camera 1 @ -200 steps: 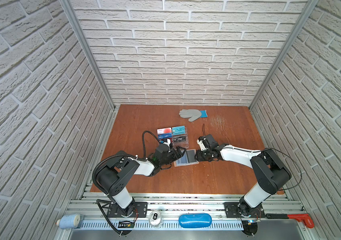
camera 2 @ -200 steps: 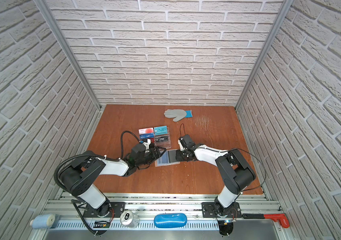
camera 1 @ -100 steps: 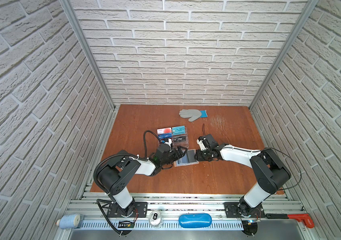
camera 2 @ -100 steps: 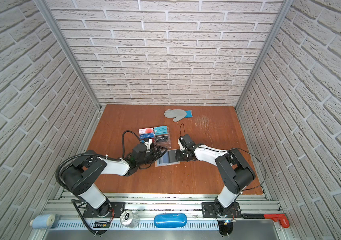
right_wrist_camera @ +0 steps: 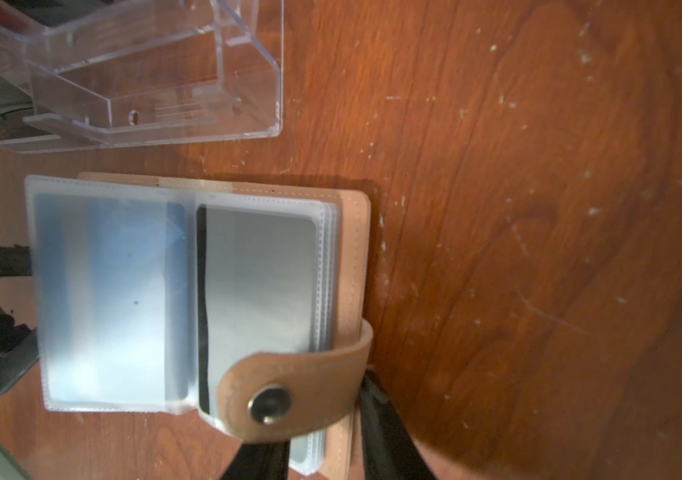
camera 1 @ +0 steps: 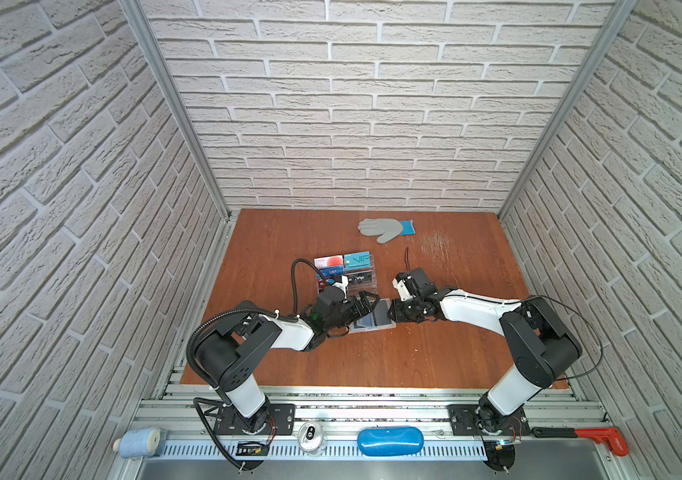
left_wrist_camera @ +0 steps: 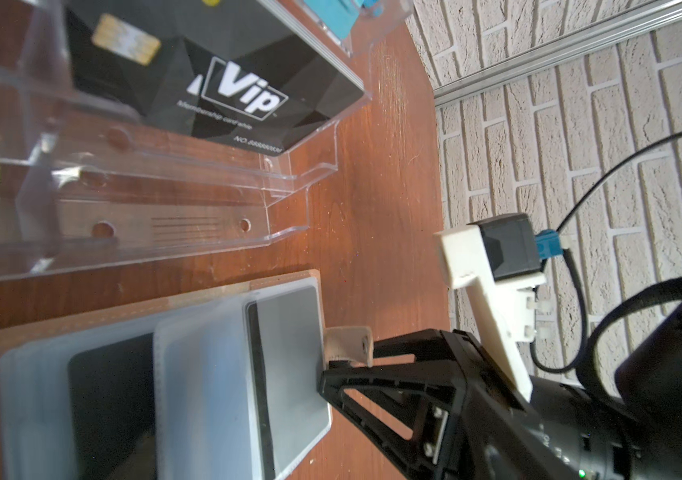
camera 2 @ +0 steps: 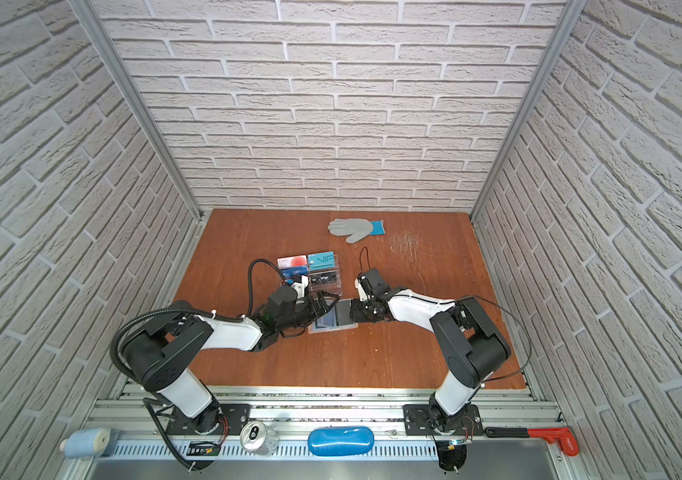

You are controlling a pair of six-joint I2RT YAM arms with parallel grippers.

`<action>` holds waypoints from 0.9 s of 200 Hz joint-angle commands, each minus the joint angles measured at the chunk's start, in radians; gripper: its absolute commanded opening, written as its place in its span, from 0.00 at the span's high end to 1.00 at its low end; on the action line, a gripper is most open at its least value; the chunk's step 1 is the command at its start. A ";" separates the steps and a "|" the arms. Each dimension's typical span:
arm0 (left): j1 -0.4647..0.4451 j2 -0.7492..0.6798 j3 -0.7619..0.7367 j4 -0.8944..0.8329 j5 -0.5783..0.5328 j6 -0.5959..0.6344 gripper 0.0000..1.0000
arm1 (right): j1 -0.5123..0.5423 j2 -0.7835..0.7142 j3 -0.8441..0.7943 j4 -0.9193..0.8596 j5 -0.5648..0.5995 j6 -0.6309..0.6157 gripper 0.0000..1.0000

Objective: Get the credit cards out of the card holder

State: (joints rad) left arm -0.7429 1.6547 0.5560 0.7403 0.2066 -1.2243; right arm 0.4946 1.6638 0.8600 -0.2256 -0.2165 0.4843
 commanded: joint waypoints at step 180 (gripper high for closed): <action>-0.039 0.015 0.066 0.047 -0.037 -0.007 0.02 | -0.088 -0.034 -0.042 0.076 -0.131 0.050 0.53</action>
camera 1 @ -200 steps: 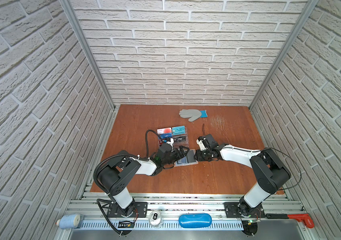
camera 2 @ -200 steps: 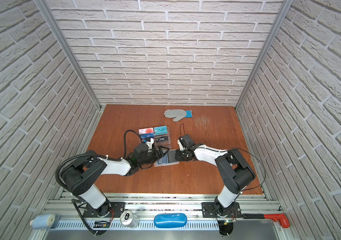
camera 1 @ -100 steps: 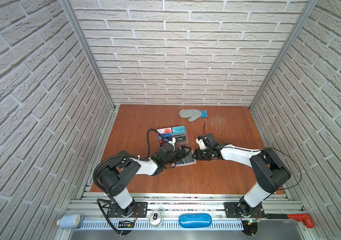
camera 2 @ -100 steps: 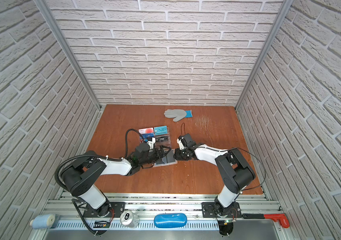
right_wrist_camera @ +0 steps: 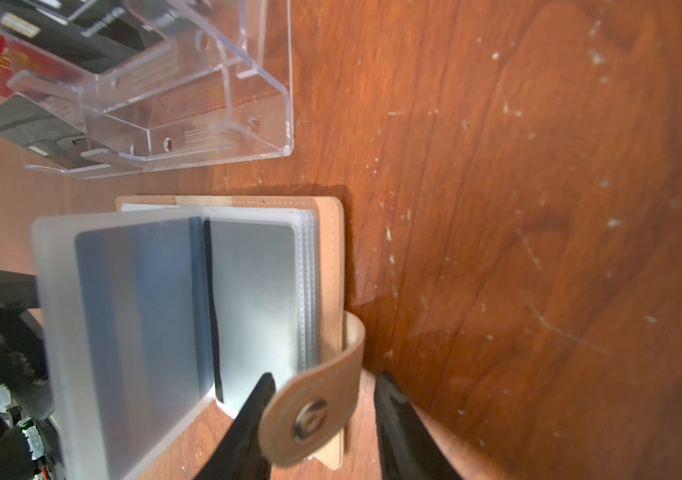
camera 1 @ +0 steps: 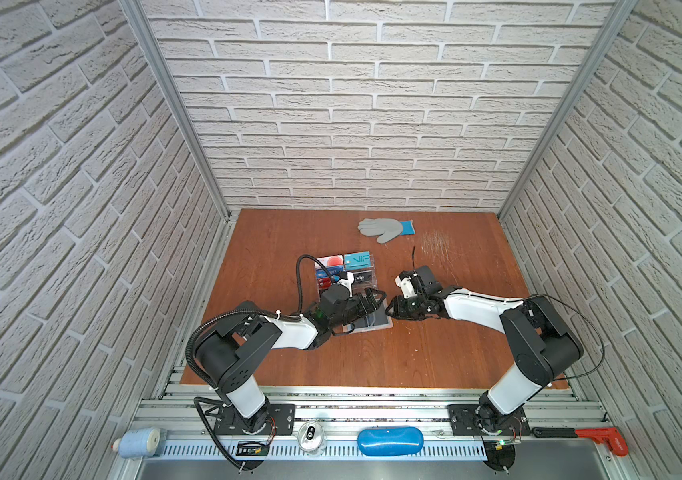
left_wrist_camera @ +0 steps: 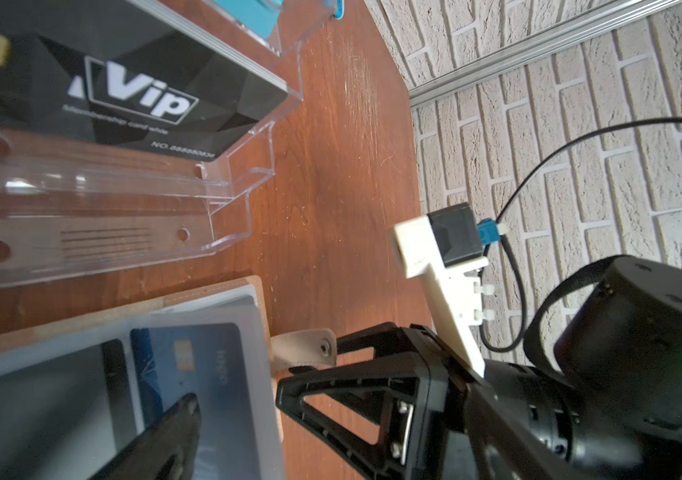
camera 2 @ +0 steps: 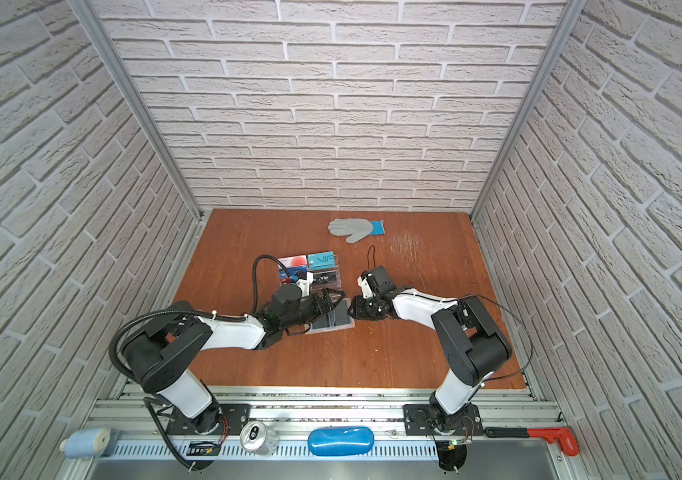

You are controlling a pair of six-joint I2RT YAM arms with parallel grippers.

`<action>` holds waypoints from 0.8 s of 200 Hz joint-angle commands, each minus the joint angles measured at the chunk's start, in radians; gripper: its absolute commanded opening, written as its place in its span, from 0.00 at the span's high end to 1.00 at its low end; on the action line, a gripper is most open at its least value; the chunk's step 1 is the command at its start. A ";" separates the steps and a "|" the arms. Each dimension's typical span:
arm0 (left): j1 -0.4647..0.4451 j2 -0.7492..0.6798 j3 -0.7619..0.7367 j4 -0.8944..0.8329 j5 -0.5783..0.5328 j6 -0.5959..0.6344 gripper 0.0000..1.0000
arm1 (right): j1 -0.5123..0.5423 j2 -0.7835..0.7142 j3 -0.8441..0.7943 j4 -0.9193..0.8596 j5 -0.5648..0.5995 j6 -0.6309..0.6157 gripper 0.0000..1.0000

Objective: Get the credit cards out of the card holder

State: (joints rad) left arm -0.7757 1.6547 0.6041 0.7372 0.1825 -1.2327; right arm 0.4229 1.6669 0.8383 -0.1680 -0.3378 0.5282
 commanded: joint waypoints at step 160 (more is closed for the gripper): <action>0.032 0.004 -0.073 0.127 0.017 -0.040 0.02 | -0.012 -0.039 -0.038 0.104 -0.058 -0.009 0.26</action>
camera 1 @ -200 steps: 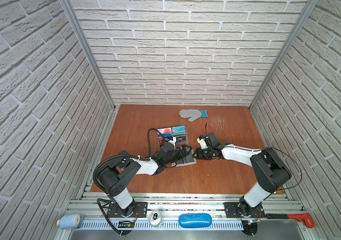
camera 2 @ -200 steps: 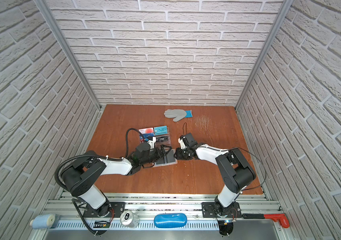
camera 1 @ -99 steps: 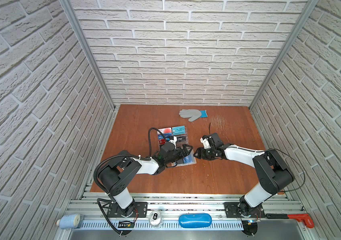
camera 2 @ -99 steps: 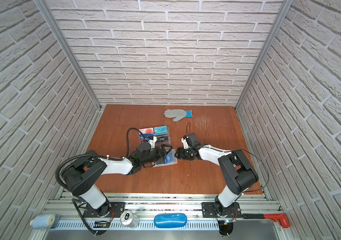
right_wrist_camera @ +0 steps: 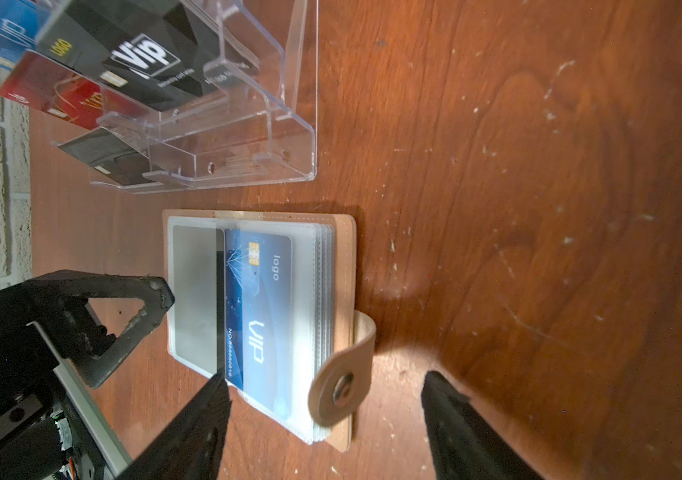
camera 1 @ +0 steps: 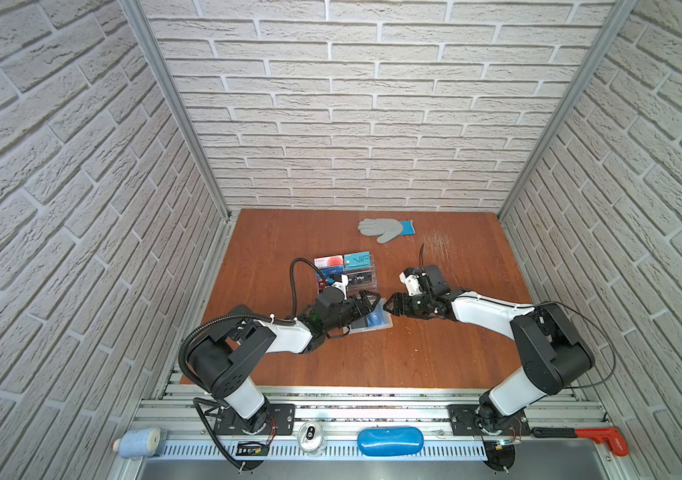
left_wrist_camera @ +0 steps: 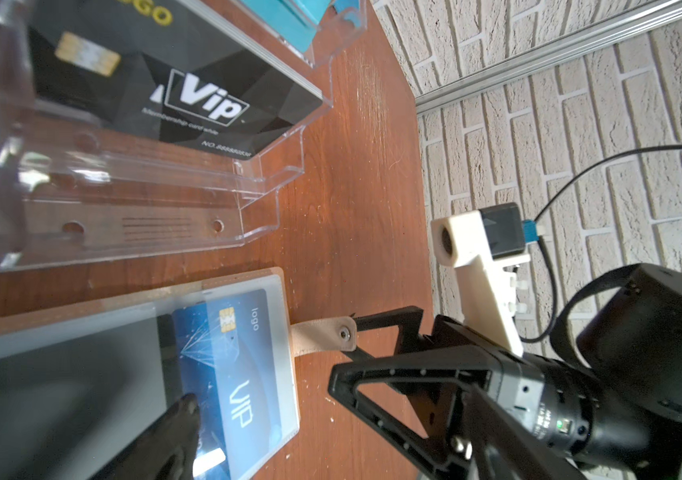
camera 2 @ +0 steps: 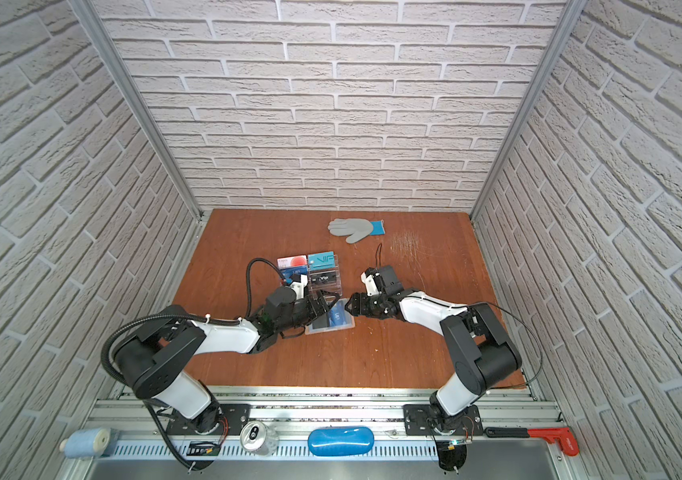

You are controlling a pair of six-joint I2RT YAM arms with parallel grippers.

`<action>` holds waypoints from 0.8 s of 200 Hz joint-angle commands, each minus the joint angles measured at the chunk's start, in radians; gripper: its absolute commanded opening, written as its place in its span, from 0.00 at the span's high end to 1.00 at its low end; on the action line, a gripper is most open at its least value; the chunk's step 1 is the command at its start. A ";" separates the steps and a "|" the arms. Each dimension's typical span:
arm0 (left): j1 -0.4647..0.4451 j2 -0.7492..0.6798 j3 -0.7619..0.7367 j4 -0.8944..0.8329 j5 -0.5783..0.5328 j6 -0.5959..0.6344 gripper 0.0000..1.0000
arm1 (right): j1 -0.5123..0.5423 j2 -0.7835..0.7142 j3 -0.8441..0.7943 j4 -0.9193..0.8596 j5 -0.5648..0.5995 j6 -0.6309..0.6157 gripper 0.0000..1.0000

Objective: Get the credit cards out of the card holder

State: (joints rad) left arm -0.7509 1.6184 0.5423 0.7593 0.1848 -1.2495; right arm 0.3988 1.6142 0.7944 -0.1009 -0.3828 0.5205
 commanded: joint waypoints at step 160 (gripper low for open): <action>0.020 0.118 -0.030 0.087 0.025 -0.042 0.02 | 0.055 0.139 0.064 0.012 0.007 0.013 0.62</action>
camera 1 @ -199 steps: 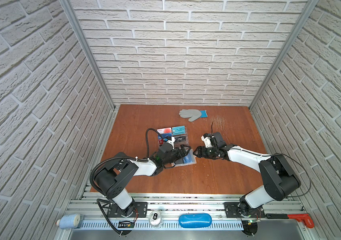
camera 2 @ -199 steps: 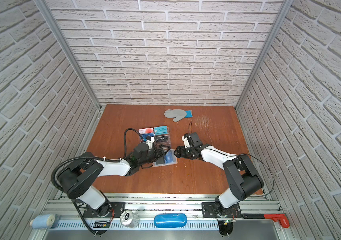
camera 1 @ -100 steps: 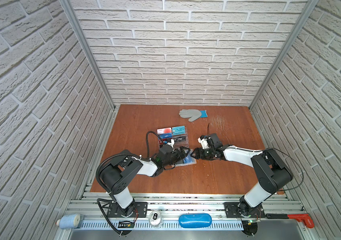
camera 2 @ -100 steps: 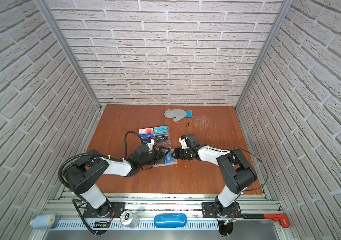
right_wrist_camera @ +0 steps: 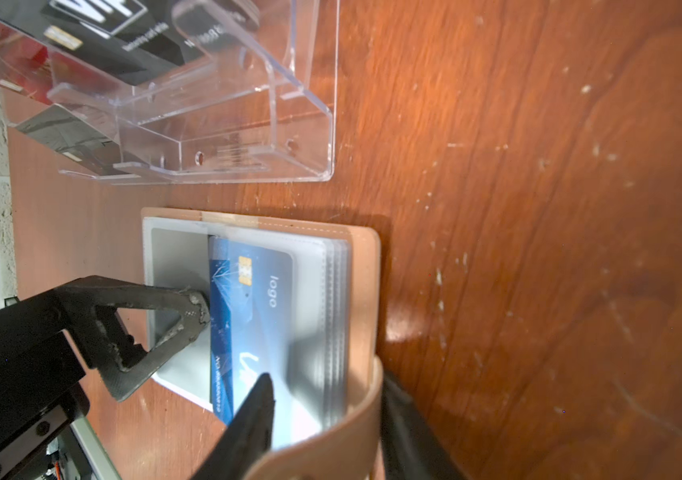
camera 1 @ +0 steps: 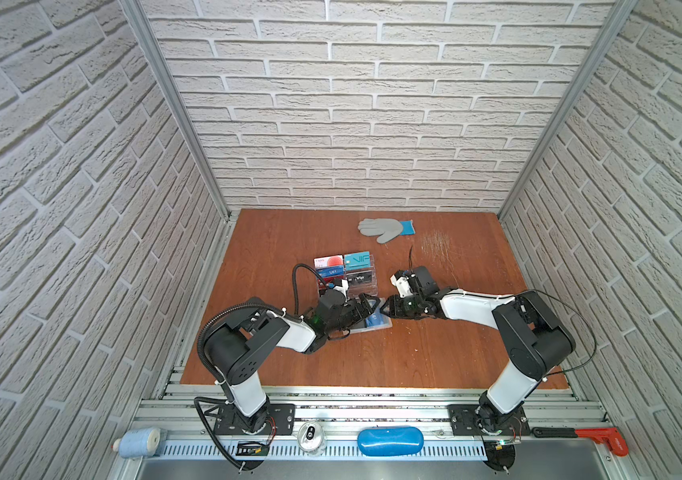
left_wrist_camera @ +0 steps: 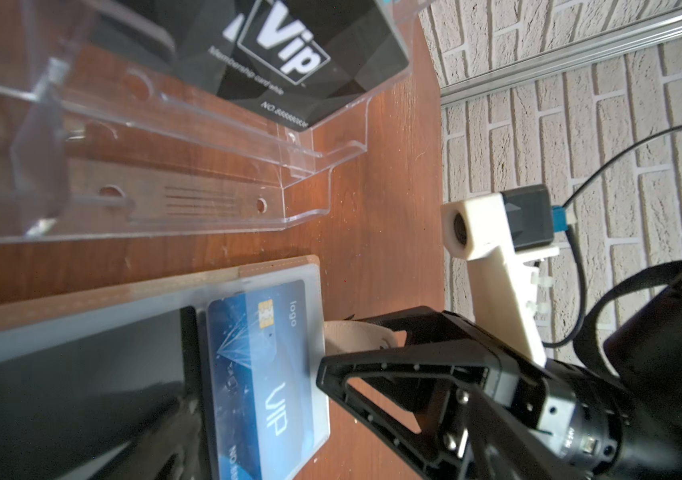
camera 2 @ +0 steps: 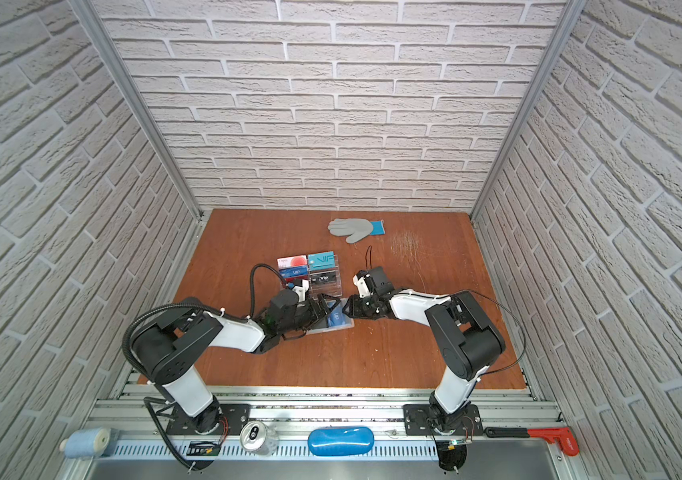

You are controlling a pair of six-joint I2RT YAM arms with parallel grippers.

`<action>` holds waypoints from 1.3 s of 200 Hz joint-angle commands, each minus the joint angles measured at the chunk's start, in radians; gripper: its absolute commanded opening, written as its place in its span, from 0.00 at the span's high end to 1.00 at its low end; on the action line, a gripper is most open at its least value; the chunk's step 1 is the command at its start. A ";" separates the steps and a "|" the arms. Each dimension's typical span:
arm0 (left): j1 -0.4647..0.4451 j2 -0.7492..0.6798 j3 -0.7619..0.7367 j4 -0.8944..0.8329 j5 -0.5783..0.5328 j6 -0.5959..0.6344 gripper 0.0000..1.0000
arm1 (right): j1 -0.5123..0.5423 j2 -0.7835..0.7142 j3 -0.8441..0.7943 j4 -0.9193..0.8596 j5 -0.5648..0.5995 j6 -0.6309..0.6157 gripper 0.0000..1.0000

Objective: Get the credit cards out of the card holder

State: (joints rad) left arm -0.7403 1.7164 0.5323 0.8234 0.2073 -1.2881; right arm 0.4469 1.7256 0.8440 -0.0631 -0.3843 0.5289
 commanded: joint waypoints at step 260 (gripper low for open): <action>0.032 0.114 -0.052 0.290 0.105 0.061 0.19 | 0.004 0.087 0.032 -0.032 -0.036 0.025 0.79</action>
State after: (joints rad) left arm -0.7132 1.7985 0.4942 1.0065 0.2672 -1.2510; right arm 0.4416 1.7721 0.8810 -0.0624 -0.4171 0.5472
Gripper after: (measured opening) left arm 0.824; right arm 0.213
